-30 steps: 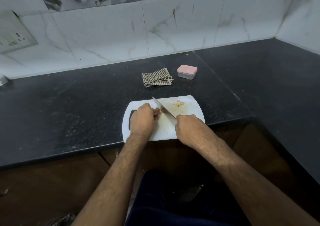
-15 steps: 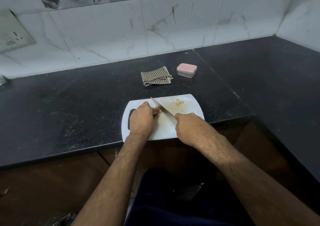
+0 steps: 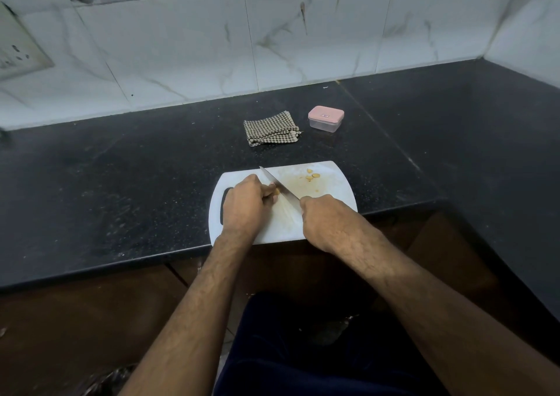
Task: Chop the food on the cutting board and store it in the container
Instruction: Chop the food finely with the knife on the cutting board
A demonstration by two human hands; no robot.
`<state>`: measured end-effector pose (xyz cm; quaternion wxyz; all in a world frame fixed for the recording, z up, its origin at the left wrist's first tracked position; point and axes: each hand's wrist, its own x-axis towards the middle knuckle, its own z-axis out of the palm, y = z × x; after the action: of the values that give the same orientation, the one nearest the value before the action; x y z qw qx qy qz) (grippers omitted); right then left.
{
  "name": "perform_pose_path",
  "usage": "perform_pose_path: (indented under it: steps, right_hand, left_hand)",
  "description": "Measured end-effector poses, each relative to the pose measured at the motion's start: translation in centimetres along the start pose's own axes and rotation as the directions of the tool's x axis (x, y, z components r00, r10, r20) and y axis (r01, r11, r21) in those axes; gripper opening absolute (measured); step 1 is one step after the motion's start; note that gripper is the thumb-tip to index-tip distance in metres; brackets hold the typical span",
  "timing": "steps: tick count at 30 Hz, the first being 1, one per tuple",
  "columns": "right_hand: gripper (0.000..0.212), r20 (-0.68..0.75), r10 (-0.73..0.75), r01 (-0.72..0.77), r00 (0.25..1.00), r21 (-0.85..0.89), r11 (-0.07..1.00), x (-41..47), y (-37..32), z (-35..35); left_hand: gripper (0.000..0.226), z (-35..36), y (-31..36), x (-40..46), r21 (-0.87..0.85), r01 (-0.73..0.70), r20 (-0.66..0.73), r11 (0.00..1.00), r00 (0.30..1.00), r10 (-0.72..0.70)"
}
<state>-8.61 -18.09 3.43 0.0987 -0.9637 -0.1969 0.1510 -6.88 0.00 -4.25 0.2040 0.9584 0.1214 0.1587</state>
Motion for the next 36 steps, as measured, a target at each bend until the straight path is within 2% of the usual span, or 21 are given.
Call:
perform_pose_path:
  steps: [6,12,16,18,21,23,26,30,36]
  right_hand:
    - [0.029,-0.010,-0.005,0.004,1.000,-0.042,0.999,0.4,-0.1,0.6]
    - [0.024,-0.116,0.004,-0.007,0.993,-0.027,1.000,-0.2,1.4,-0.2]
    - [0.039,-0.188,0.005,-0.014,0.982,-0.045,0.999,-1.2,2.2,-1.0]
    - [0.047,-0.206,0.012,-0.025,0.979,-0.061,0.998,-1.6,2.5,-0.9]
    - [0.040,-0.238,0.034,-0.045,0.971,-0.041,0.998,-1.8,3.1,-0.5]
    - [0.033,-0.256,0.052,-0.055,0.965,-0.002,0.999,-1.8,3.6,-0.2]
    - [0.032,-0.262,0.085,-0.068,0.961,0.072,0.995,-1.8,3.9,0.1]
    - [0.034,-0.251,0.090,-0.060,0.964,0.126,0.990,-1.7,4.2,-0.2]
    - [0.033,-0.240,0.101,-0.054,0.965,0.196,0.979,-1.6,5.0,-0.1]
  left_hand:
    - [0.034,-0.7,0.5,-0.8,-0.058,0.013,0.003,0.998,1.000,-0.013]
    - [0.032,-1.6,0.4,-1.1,-0.180,0.063,0.031,0.982,0.998,-0.058]
    - [0.039,-1.8,0.4,-1.1,-0.180,0.060,0.059,0.982,0.997,-0.050]
    - [0.045,-1.7,0.5,-1.2,-0.185,0.061,0.017,0.981,0.998,-0.059]
    - [0.036,-1.4,0.8,-1.1,-0.185,0.044,-0.082,0.982,0.995,-0.060]
    - [0.026,-1.4,1.3,-0.9,-0.152,0.002,-0.123,0.988,0.992,-0.021]
    - [0.017,-1.6,2.4,-0.4,-0.021,-0.061,-0.071,0.998,0.996,0.060]
    - [0.019,-0.7,3.3,0.6,0.147,-0.107,0.032,0.983,0.994,0.104]
    - [0.019,-0.5,4.2,1.5,0.266,-0.111,0.037,0.958,0.994,0.104]
